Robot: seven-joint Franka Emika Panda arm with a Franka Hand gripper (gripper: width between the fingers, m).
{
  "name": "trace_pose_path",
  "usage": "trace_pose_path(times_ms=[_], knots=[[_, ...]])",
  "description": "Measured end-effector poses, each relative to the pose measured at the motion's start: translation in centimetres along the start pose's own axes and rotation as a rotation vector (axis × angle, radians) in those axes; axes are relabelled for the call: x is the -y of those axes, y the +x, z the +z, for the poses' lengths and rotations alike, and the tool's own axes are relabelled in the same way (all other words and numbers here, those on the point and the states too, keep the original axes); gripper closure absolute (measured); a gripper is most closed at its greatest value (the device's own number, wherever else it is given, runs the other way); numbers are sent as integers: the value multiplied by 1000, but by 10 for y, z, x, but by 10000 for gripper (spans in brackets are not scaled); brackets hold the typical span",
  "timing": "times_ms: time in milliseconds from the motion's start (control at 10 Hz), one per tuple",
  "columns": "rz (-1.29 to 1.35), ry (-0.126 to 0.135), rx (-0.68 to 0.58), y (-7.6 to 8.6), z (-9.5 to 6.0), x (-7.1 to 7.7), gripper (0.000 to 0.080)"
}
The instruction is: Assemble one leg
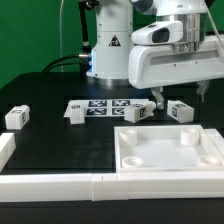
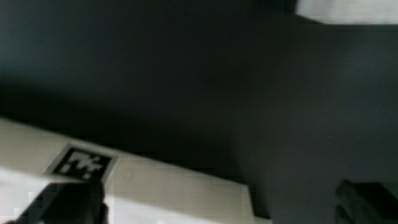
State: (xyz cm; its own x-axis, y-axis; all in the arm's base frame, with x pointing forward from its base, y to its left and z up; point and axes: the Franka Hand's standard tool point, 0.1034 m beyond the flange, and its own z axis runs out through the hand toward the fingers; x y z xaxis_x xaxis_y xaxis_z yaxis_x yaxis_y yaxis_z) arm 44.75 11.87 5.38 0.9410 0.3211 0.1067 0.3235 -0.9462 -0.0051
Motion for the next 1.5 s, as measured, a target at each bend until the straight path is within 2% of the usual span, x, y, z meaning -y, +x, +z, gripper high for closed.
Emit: trace_pose_path(times_ms=[200,500,600,700,800,900,1100,1200,1300,1400,1500], knots=[[-22,6,15,-8,3,15,150],[-26,5,43,-8,4,14,150],[-30,-1,170,-18,5,13,150],[-31,-6,262,-15,3,13,150],[-35,-6,300,-17,7,15,150],[-49,-11,438,-34,8,19,150],[-63,-18,618,-48,11,26,150],[-66,-26,768,-59,9,29,150],[-66,-29,827,-58,13,31,150],[-67,-37,946,-68,11,33,150],[-72,-39,1028,-71,14,35,150]])
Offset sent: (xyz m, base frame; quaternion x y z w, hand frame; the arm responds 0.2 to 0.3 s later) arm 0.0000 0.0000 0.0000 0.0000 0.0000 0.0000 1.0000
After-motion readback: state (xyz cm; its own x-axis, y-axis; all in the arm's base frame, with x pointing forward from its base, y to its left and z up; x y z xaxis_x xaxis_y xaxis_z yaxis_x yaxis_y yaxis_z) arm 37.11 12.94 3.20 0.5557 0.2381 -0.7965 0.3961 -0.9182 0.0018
